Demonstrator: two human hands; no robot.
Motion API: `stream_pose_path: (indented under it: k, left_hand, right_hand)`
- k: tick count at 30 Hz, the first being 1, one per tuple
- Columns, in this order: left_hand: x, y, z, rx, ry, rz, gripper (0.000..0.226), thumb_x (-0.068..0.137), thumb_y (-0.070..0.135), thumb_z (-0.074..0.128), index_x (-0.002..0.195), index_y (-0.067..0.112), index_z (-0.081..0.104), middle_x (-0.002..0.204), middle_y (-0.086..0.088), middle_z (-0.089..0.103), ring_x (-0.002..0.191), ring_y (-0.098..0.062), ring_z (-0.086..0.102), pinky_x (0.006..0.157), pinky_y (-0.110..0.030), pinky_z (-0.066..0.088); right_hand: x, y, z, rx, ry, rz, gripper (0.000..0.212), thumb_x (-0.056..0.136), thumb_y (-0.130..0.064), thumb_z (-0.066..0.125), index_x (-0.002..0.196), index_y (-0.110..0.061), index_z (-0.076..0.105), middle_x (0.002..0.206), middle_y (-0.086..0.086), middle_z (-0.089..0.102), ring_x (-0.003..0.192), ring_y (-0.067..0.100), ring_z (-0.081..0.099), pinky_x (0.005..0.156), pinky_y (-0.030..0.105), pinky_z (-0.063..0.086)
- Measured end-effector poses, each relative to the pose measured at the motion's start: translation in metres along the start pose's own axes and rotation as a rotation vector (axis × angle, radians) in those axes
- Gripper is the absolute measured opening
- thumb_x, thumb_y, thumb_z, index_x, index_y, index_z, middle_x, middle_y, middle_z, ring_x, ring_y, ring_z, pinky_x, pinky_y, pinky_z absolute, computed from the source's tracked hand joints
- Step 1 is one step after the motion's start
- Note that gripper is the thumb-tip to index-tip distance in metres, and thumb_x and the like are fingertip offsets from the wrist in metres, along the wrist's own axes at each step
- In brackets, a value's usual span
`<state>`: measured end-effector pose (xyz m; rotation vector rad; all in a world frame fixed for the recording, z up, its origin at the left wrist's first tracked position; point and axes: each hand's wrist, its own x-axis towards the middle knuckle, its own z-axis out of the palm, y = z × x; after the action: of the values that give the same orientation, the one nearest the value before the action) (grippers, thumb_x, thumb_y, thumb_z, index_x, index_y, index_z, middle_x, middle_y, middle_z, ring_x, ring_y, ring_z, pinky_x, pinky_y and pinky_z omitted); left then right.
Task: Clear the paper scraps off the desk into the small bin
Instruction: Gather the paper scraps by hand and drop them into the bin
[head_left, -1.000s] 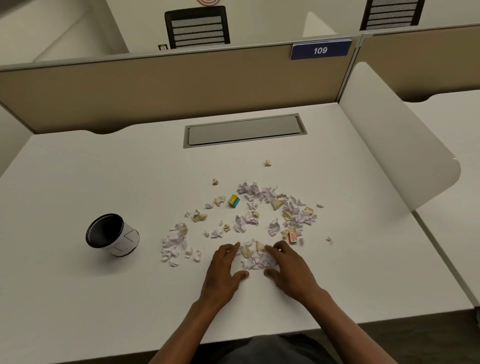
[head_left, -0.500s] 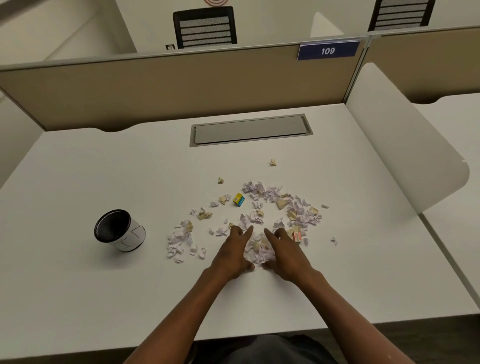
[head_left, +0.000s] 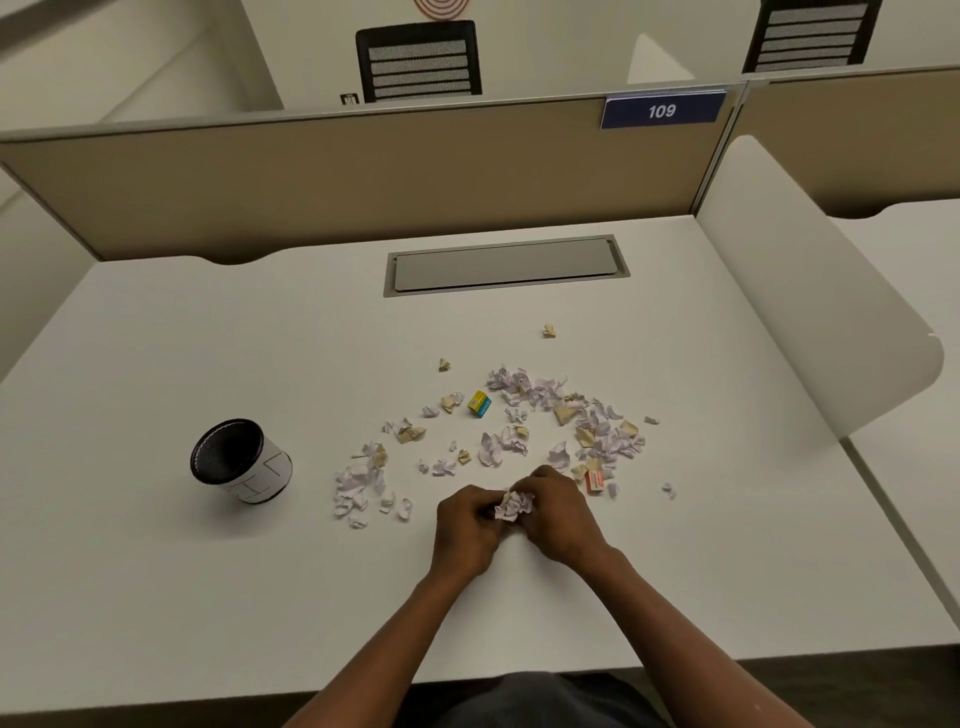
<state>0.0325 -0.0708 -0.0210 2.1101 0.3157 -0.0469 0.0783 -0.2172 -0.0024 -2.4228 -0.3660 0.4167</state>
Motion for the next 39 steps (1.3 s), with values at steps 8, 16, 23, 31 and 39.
stream_pose_path:
  k: [8,16,23,31,39]
  left_hand:
    - [0.004,0.000,-0.012,-0.228,-0.014,-0.211,0.027,0.075,0.017,0.087,0.101,0.024,0.081,0.093,0.011,0.079,0.087,-0.003,0.072,0.071,-0.011,0.053]
    - [0.011,0.022,-0.039,-0.458,0.023,-0.134,0.027,0.078,0.020,0.085,0.104,0.024,0.081,0.098,0.010,0.080,0.096,-0.008,0.074,0.088,-0.030,0.058]
    - [0.006,0.024,-0.085,-0.576,0.135,-0.093,0.025,0.081,0.011,0.082,0.105,0.021,0.080,0.100,0.005,0.080,0.098,-0.009,0.075,0.084,-0.025,0.058]
    - [0.005,-0.003,-0.178,-0.589,0.266,-0.054,0.027,0.083,0.011,0.080,0.109,0.020,0.079,0.105,0.004,0.079,0.104,-0.009,0.073,0.083,-0.016,0.056]
    - [0.010,-0.047,-0.274,-0.476,0.425,-0.144,0.030,0.079,0.014,0.084,0.108,0.018,0.079,0.105,0.003,0.079,0.102,-0.012,0.074,0.092,-0.032,0.057]
  right_hand:
    - [0.005,0.006,-0.008,0.300,-0.031,0.139,0.025,0.079,-0.020,0.084,0.102,-0.019,0.075,0.097,-0.003,0.075,0.081,0.012,0.073,0.073,0.024,0.055]
    - [0.019,-0.020,-0.034,0.779,-0.120,0.090,0.021,0.080,-0.004,0.082,0.100,-0.003,0.077,0.098,0.018,0.076,0.079,0.022,0.072,0.075,0.036,0.062]
    - [0.037,-0.069,-0.031,0.890,-0.199,0.005,0.024,0.082,-0.002,0.080,0.105,0.000,0.075,0.103,0.023,0.073,0.080,0.025,0.072,0.073,0.029,0.058]
    - [0.074,-0.161,0.001,0.860,-0.322,-0.115,0.024,0.082,-0.003,0.080,0.106,0.001,0.075,0.103,0.022,0.075,0.082,0.024,0.072,0.074,0.027,0.058]
    - [0.126,-0.258,0.058,0.662,-0.436,-0.169,0.027,0.078,-0.003,0.083,0.104,0.000,0.075,0.103,0.022,0.075,0.086,0.026,0.074,0.080,0.035,0.063]
